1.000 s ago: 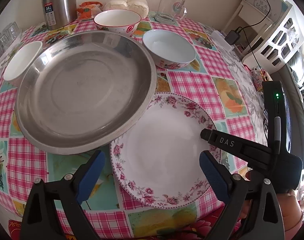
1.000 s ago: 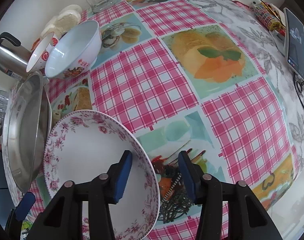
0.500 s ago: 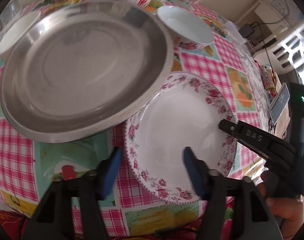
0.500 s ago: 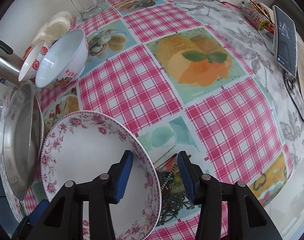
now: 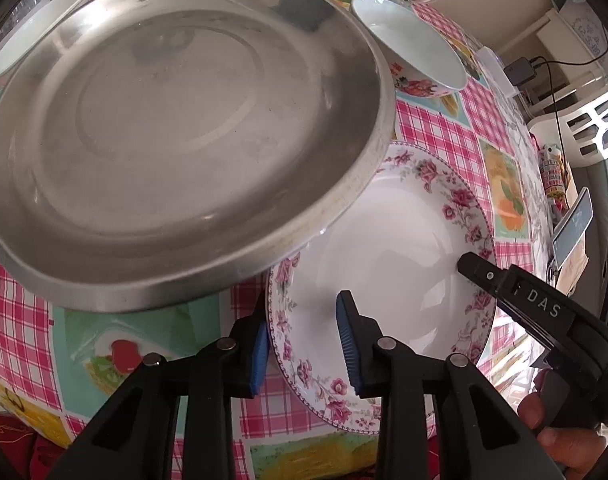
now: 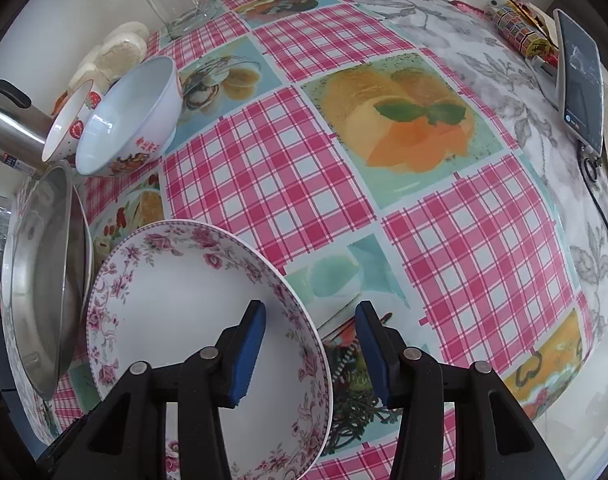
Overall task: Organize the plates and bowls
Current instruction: 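Close the right tool on the floral plate rim while the left tool grips it too, then carry the floral plate with both tools and lower it into the steel basin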
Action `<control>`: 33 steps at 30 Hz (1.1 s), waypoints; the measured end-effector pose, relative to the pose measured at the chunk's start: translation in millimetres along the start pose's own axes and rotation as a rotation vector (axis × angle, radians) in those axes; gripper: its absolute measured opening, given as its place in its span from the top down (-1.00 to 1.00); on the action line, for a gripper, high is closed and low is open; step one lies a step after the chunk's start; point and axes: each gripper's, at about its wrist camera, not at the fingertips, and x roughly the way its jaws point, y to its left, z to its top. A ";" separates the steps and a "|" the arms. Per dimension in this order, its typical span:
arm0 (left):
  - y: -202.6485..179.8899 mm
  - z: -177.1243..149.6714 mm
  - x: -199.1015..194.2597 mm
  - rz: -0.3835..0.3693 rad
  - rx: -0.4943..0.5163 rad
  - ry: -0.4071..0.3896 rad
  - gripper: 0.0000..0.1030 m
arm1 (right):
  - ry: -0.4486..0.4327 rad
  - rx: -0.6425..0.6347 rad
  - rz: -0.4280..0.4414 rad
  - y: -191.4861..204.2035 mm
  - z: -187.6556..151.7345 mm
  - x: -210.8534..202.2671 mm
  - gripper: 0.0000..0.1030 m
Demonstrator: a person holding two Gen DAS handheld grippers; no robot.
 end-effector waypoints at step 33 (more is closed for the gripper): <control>-29.1 21.2 4.2 -0.108 0.101 -0.044 0.55 | -0.028 0.117 0.084 -39.7 2.1 -12.1 0.44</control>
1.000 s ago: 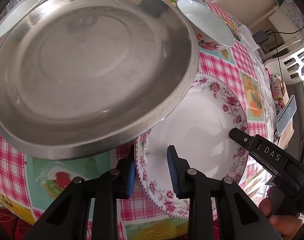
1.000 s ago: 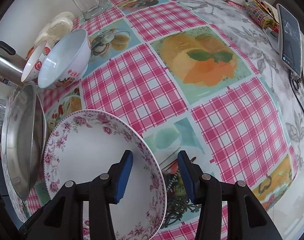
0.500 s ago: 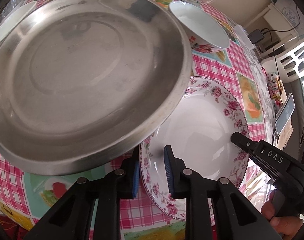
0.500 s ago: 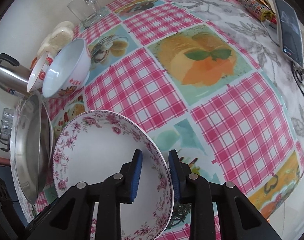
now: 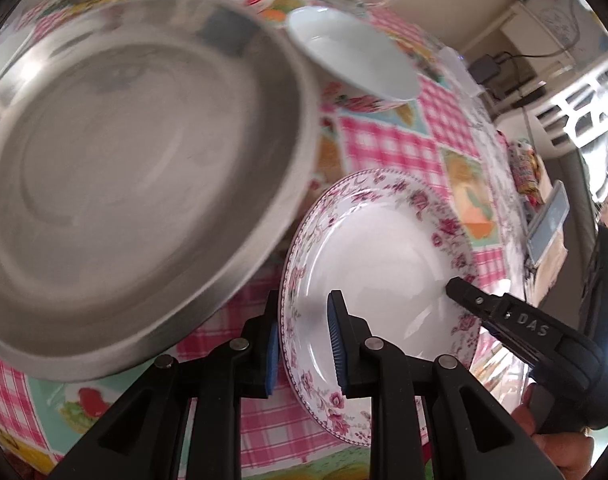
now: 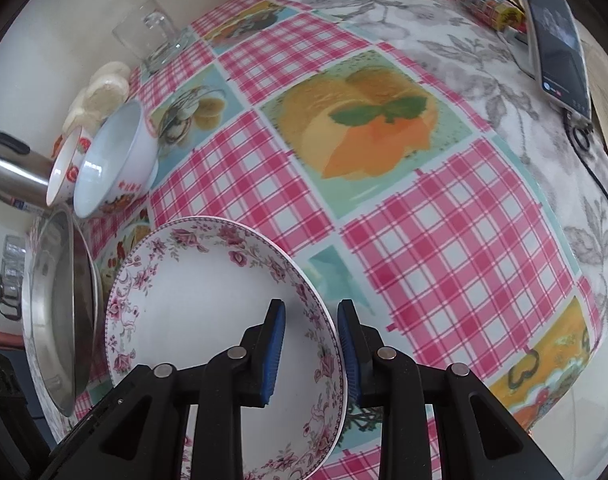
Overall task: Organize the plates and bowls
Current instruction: 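Carry the floral plate with both tools and lower it into the steel basin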
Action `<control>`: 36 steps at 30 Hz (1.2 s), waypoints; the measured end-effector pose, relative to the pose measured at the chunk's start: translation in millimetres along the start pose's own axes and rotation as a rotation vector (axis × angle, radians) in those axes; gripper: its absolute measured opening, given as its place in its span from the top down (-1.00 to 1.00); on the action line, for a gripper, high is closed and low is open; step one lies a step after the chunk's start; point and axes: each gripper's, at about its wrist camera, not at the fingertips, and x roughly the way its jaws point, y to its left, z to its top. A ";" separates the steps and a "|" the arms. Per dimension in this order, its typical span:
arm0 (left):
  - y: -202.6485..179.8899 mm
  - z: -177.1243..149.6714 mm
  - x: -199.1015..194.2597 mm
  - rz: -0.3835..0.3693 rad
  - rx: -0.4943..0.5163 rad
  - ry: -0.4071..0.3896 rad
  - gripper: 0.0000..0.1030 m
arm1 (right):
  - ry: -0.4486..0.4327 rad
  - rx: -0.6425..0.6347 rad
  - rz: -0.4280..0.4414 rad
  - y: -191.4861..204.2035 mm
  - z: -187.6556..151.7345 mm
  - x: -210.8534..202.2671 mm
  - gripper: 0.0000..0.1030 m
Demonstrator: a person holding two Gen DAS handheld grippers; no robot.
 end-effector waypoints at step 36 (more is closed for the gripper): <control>-30.2 16.8 -66.7 -0.081 0.149 -0.193 0.55 | -0.249 0.059 0.146 -13.4 2.1 -72.2 0.44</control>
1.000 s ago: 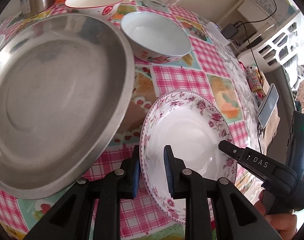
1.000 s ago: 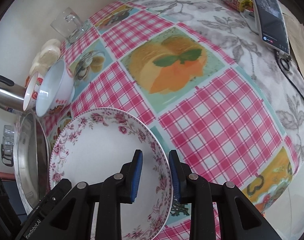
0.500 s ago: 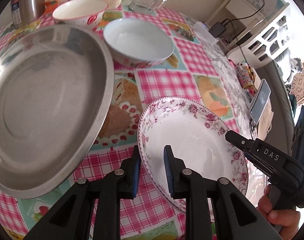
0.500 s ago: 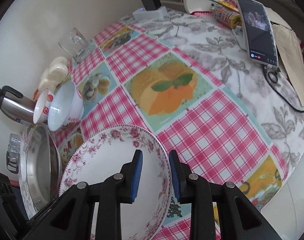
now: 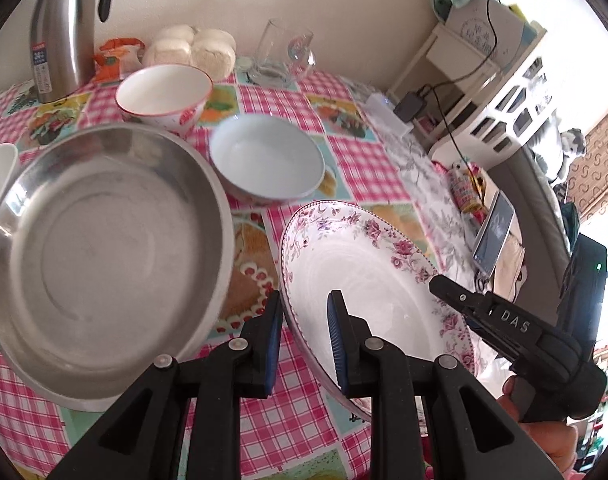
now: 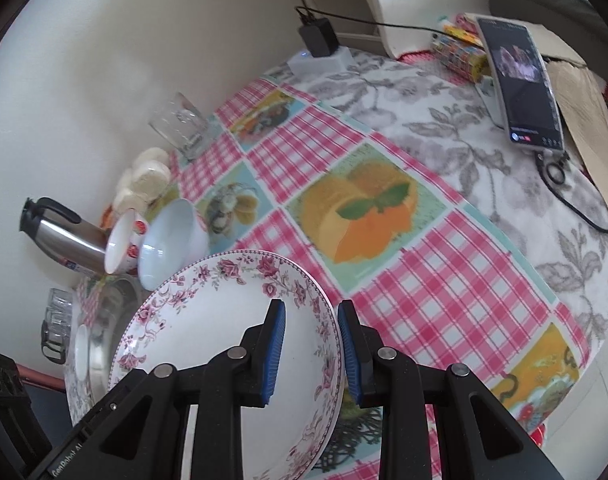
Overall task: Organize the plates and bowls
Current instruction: 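Carry the floral plate with both tools and lower it into the steel basin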
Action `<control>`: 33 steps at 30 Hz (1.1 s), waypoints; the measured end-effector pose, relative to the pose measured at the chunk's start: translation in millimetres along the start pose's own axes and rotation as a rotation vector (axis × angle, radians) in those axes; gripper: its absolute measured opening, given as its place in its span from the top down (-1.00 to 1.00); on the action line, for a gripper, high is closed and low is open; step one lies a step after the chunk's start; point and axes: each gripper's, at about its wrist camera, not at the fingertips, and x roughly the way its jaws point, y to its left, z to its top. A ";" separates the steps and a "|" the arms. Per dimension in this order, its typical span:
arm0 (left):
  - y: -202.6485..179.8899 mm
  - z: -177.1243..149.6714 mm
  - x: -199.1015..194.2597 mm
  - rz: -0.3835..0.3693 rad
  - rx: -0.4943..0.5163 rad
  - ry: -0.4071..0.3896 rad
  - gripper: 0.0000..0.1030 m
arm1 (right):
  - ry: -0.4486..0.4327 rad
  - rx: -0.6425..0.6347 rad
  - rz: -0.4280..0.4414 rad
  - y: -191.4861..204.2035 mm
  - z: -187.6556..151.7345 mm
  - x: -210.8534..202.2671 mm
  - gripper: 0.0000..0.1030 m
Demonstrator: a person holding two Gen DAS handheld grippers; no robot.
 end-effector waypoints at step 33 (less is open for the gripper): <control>138.1 26.1 -58.6 0.001 -0.367 -0.132 0.55 | 0.001 -0.250 0.172 143.6 -18.5 21.1 0.44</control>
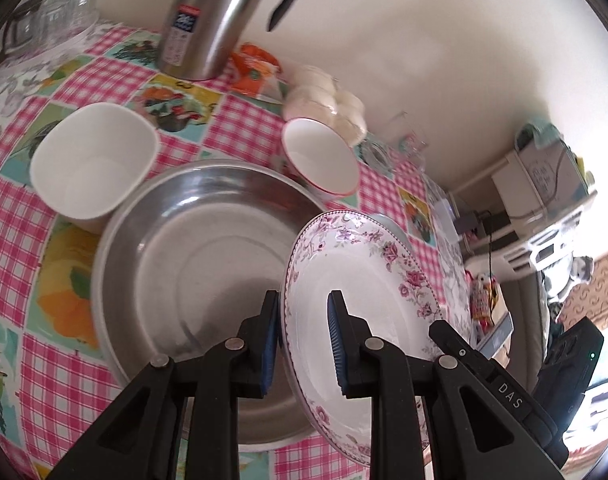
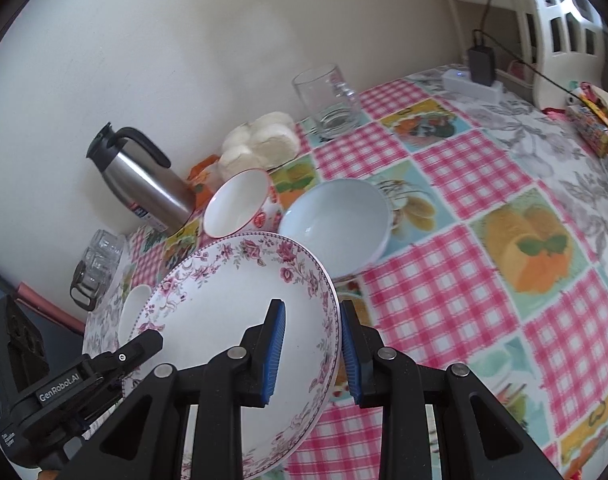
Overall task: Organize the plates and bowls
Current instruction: 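Carry the floral plate with both tools and lower it into the steel basin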
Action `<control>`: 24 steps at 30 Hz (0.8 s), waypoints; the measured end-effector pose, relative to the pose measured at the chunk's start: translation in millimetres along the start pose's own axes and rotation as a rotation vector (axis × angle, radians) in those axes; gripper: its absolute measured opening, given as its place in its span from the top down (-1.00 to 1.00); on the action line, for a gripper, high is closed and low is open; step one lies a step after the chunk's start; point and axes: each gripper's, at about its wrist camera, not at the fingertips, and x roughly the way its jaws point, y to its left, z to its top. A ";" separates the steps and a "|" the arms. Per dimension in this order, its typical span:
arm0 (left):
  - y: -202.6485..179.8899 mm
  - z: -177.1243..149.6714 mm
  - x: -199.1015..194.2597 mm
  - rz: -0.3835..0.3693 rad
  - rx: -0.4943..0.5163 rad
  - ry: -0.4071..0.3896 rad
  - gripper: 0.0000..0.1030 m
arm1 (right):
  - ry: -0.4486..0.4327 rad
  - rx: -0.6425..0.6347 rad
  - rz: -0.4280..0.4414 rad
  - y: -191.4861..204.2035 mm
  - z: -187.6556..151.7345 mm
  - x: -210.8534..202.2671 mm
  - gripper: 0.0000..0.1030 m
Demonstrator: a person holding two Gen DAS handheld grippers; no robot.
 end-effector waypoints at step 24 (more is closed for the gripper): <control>62.8 13.7 23.4 0.137 -0.119 0.057 0.55 | 0.122 -0.064 0.013 44.4 -7.1 66.1 0.44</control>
